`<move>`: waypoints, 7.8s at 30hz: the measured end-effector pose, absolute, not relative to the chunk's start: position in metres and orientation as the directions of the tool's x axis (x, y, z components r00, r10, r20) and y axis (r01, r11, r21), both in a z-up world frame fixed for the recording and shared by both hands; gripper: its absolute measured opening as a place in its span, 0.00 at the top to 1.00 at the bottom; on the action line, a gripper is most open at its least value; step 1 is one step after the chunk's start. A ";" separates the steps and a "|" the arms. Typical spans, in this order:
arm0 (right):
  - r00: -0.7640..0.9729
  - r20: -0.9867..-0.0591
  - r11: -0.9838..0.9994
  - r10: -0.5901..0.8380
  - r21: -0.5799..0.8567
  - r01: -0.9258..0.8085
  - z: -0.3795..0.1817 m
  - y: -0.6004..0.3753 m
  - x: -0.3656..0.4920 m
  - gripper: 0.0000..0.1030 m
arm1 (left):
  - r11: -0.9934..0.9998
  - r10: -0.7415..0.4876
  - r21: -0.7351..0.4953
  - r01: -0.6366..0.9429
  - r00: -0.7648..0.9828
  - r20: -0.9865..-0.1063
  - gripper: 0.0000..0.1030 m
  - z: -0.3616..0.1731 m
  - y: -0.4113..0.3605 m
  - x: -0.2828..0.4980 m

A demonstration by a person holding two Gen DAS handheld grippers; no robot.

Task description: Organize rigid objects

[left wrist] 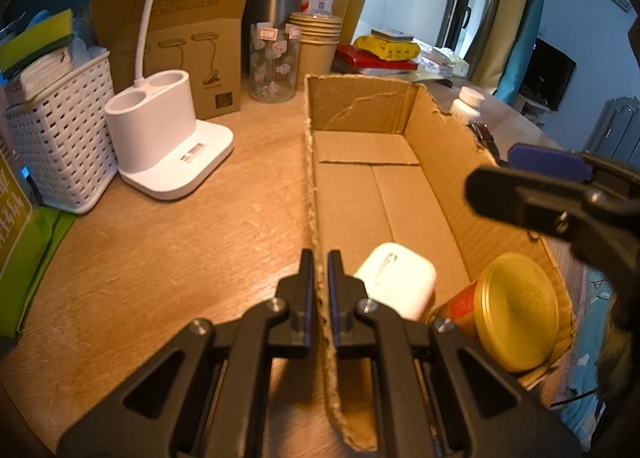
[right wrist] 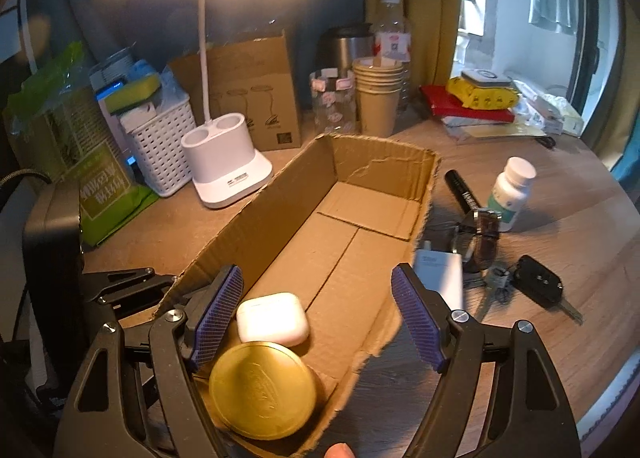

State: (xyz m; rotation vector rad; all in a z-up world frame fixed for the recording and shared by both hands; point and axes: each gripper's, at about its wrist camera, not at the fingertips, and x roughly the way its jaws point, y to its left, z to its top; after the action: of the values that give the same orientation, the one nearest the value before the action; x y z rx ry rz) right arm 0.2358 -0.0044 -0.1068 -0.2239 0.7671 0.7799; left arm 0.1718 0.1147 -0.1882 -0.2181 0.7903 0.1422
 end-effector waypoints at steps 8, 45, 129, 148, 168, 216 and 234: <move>0.531 -0.653 0.751 0.539 0.088 -0.654 -0.095 -0.030 0.243 0.22 | 0.969 0.061 -0.123 -0.214 0.692 -0.720 0.94 -0.188 0.114 0.173; 0.685 -0.621 0.892 0.380 0.050 -0.449 -0.089 -0.129 0.283 0.22 | 0.967 0.066 -0.124 -0.223 0.687 -0.724 0.94 -0.189 0.118 0.174; 0.632 -0.726 0.894 0.272 -0.053 -0.445 -0.152 -0.145 0.352 0.72 | 0.965 0.063 -0.131 -0.226 0.687 -0.724 0.94 -0.189 0.113 0.174; 0.595 -0.766 0.916 0.243 -0.020 -0.400 -0.186 -0.152 0.345 0.62 | 0.966 0.061 -0.131 -0.224 0.686 -0.725 0.94 -0.188 0.115 0.174; 0.696 -0.635 0.895 0.334 -0.017 -0.445 -0.094 -0.138 0.305 0.63 | 0.969 0.072 -0.114 -0.220 0.690 -0.721 0.94 -0.188 0.111 0.174; 0.618 -0.569 0.729 0.543 -0.046 -0.683 -0.045 -0.031 0.249 0.63 | 0.969 0.073 -0.113 -0.219 0.692 -0.719 0.94 -0.187 0.109 0.174; 0.526 -0.656 0.701 0.542 0.008 -0.713 -0.092 -0.007 0.249 0.63 | 0.968 0.069 -0.119 -0.220 0.693 -0.718 0.94 -0.188 0.108 0.175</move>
State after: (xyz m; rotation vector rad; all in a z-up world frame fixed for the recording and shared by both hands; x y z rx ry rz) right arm 0.2495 -0.0071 -0.0921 -0.2762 0.6798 0.7619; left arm 0.1752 0.1077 -0.1877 -0.2023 0.7901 0.1622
